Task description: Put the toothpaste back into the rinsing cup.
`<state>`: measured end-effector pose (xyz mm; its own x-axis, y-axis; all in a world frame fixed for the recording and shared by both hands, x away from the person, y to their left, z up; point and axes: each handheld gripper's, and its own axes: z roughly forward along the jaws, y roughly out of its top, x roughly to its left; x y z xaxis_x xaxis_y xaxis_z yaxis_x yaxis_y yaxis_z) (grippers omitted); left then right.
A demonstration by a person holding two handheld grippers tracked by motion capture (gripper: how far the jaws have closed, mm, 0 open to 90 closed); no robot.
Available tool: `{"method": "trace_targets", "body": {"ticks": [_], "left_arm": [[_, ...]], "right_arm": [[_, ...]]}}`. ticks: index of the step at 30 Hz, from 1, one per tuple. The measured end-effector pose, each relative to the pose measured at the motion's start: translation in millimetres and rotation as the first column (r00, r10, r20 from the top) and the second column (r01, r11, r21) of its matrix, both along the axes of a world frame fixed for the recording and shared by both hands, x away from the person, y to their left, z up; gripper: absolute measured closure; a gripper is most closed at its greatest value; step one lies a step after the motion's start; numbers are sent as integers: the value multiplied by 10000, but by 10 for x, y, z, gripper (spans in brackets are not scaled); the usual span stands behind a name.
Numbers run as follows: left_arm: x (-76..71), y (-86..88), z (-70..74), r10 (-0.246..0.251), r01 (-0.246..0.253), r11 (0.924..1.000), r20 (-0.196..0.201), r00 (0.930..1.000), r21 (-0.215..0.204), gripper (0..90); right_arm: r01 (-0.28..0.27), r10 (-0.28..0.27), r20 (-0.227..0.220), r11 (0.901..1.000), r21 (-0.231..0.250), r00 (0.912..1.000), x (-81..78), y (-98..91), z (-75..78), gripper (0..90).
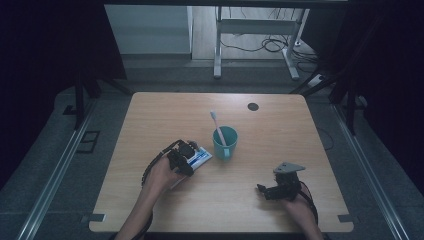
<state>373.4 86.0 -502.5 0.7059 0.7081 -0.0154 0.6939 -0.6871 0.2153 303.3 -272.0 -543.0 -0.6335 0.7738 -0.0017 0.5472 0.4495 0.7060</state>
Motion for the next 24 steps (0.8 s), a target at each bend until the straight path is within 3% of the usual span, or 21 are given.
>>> {"method": "trace_targets", "body": {"ticks": [5,11,16,24], "left_arm": [[24,-21,7,127,-123,9998,-250,9996,150,496],[14,-53,56,80,-72,9993,-232,9997,380,602],[8,-8,80,158,-157,9999,-220,9996,59,679],[-7,111,88,66,-76,9974,-140,9999,-723,715]], "right_arm": [[5,-5,5,10000,0,10000,0,0,0,33],[8,-8,6,10000,2,10000,0,1,0,33],[2,-2,1,10000,4,10000,0,0,0,33],[4,-4,4,10000,0,10000,0,0,0,33]]}}
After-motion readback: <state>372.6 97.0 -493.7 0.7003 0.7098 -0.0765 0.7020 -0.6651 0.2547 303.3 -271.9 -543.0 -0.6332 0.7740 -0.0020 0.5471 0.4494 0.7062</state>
